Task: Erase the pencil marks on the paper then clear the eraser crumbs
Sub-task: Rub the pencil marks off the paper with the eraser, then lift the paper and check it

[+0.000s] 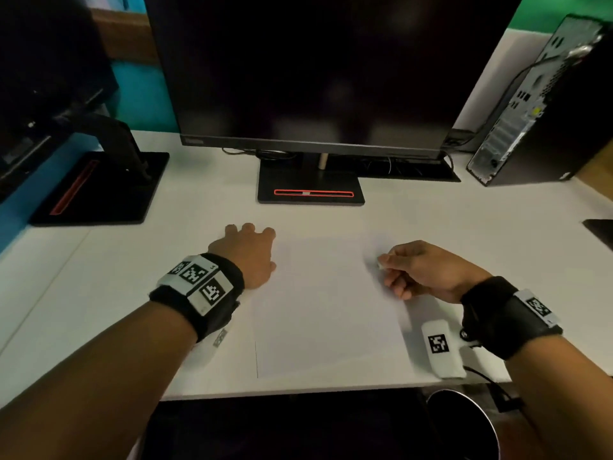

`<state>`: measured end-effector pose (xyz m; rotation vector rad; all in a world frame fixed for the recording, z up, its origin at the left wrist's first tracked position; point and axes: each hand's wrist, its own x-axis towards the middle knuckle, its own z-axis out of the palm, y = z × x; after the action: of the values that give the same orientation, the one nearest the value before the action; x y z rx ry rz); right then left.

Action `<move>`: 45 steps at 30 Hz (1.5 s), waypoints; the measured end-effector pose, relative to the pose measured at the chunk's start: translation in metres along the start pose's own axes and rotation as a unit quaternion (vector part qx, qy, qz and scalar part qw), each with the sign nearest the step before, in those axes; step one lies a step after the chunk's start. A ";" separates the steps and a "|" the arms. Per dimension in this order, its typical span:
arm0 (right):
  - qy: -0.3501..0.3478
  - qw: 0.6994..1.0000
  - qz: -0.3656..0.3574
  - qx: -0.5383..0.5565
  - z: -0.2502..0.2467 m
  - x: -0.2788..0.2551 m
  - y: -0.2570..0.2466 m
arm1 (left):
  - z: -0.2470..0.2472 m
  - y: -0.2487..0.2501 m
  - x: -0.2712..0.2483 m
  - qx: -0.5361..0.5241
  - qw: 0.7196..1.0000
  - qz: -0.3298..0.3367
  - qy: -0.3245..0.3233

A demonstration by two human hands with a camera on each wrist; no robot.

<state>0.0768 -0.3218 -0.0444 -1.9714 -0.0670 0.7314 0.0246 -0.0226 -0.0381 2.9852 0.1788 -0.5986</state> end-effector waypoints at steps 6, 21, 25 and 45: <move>-0.005 0.997 0.009 0.081 -0.004 0.000 0.008 | 0.000 0.006 0.015 -0.062 0.998 -0.005 0.009; 0.151 0.965 -0.195 0.093 -0.060 -0.003 0.018 | -0.047 0.005 0.000 -0.446 0.867 0.128 0.180; 0.190 0.942 -0.263 0.086 -0.064 -0.003 0.003 | -0.065 0.011 -0.004 -0.425 0.859 0.144 0.244; 0.281 0.896 -0.344 0.020 -0.092 -0.026 -0.009 | -0.090 0.033 -0.012 -0.462 0.773 0.173 0.397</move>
<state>0.1053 -0.3991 0.0054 -1.8632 -0.3743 -0.3008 0.0517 -0.0463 0.0519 1.9919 -0.0371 0.6583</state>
